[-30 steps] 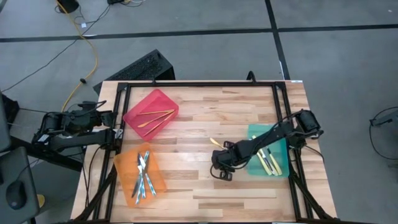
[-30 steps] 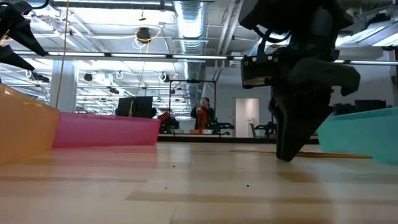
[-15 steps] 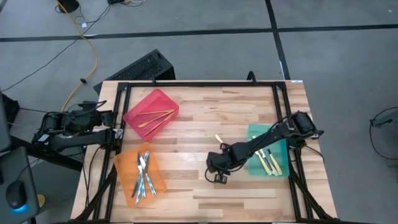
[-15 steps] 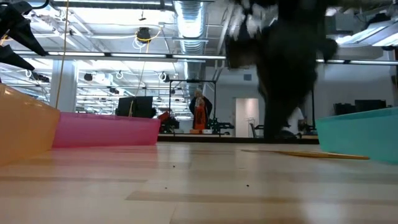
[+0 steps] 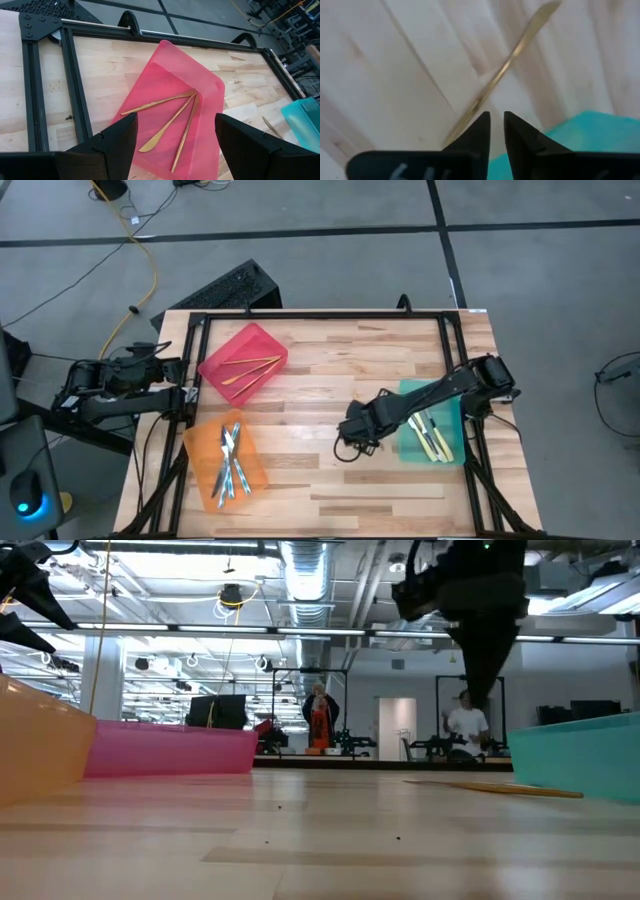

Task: Sort silverware by color (type)
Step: Put the gold knife into the red bin

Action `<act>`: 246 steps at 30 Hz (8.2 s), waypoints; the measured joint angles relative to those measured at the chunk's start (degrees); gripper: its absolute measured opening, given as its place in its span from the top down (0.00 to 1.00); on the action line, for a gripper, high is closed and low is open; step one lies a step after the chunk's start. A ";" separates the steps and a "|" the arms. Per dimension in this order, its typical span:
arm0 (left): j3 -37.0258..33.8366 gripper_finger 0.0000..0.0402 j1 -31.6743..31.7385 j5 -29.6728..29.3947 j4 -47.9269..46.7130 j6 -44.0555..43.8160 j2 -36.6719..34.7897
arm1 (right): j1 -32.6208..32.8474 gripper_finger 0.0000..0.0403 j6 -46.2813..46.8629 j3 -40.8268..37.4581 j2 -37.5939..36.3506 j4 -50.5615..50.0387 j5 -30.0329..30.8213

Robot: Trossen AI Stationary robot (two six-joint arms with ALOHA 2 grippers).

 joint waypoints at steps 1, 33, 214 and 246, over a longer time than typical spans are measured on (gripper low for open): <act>0.00 0.39 0.01 0.02 0.00 0.00 0.00 | -0.01 0.78 0.19 -0.27 -0.61 0.08 1.13; -0.02 0.39 0.00 0.09 0.00 0.13 0.00 | -7.24 0.45 9.91 -22.75 -1.74 30.05 -9.80; 0.00 0.39 0.01 0.08 -0.02 0.15 0.00 | 9.11 0.58 -18.24 -0.48 10.48 53.88 27.05; 0.00 0.39 0.00 0.08 0.00 0.15 -0.01 | 5.67 0.56 -24.36 -31.27 10.59 104.34 18.09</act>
